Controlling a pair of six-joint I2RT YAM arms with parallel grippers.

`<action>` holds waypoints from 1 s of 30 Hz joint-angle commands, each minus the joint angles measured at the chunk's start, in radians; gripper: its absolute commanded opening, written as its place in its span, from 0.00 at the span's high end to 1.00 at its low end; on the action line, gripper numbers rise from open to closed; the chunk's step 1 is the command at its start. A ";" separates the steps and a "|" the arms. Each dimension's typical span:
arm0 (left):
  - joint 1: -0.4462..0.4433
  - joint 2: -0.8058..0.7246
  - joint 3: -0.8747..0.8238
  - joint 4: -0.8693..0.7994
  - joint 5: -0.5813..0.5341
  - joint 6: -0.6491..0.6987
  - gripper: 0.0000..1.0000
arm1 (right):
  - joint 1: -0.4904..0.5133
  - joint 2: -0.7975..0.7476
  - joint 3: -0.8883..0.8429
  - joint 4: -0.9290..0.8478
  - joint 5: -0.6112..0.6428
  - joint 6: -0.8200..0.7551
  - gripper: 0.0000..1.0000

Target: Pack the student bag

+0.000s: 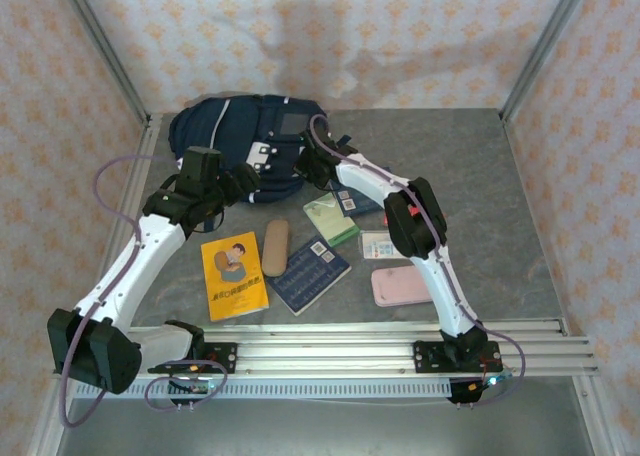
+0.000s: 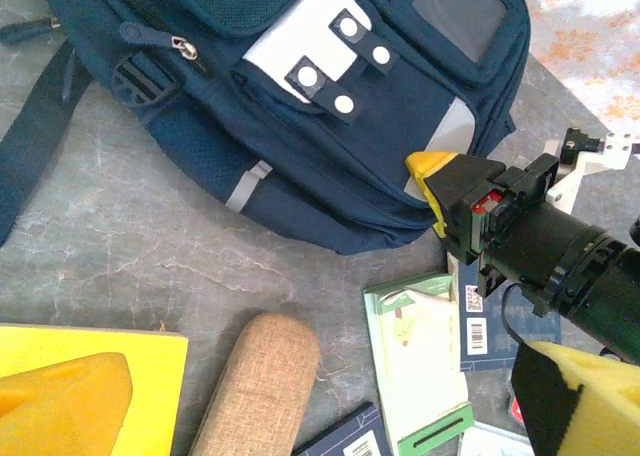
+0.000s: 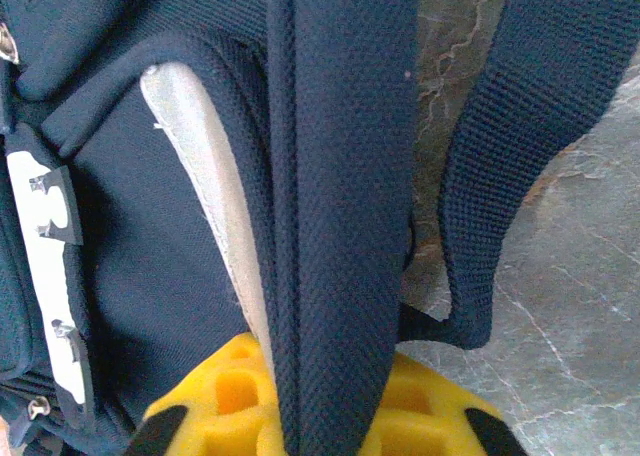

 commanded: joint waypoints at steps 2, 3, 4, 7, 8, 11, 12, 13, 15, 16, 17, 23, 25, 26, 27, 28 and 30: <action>0.002 -0.041 -0.004 0.010 -0.025 -0.010 0.01 | -0.023 -0.109 0.090 -0.064 0.047 -0.065 1.00; 0.003 -0.044 -0.001 0.006 -0.030 -0.008 0.01 | -0.026 -0.119 0.124 -0.100 0.049 -0.083 1.00; 0.002 -0.048 0.003 0.001 -0.036 -0.004 0.01 | -0.028 -0.130 0.162 -0.139 0.055 -0.106 1.00; 0.002 -0.056 0.007 -0.004 -0.044 -0.001 0.01 | -0.035 -0.163 0.271 -0.260 0.061 -0.161 1.00; 0.003 -0.059 0.006 -0.004 -0.047 -0.001 0.01 | -0.038 -0.169 0.296 -0.290 0.055 -0.168 1.00; 0.003 -0.063 0.006 -0.005 -0.053 -0.001 0.01 | -0.059 -0.194 0.369 -0.350 -0.003 -0.157 1.00; 0.001 -0.063 0.006 -0.005 -0.055 -0.001 0.01 | -0.067 -0.198 0.397 -0.370 -0.018 -0.153 1.00; 0.002 -0.064 0.005 -0.007 -0.056 0.000 0.01 | -0.073 -0.201 0.432 -0.403 -0.027 -0.152 1.00; 0.002 -0.067 0.007 -0.008 -0.060 0.003 0.01 | -0.086 -0.204 0.501 -0.458 -0.049 -0.156 1.00; 0.001 -0.069 0.009 -0.009 -0.060 0.006 0.01 | -0.094 -0.203 0.538 -0.489 -0.064 -0.160 1.00; 0.001 -0.072 0.011 -0.012 -0.063 0.009 0.01 | -0.102 -0.205 0.568 -0.518 -0.084 -0.164 1.00; 0.002 -0.078 0.013 -0.016 -0.075 0.013 0.01 | -0.151 -0.267 0.600 -0.661 -0.197 -0.232 1.00; 0.001 -0.074 0.016 -0.016 -0.071 0.013 0.01 | -0.169 -0.292 0.609 -0.711 -0.232 -0.270 1.00; 0.001 -0.073 0.016 -0.016 -0.072 0.012 0.01 | -0.178 -0.304 0.615 -0.738 -0.245 -0.290 1.00; 0.003 -0.072 0.016 -0.017 -0.072 0.011 0.01 | -0.188 -0.325 0.619 -0.772 -0.257 -0.317 1.00; 0.002 -0.072 0.016 -0.016 -0.072 0.011 0.01 | -0.195 -0.341 0.616 -0.796 -0.266 -0.338 1.00; 0.001 -0.071 0.017 -0.016 -0.073 0.011 0.01 | -0.212 -0.376 0.609 -0.856 -0.280 -0.381 1.00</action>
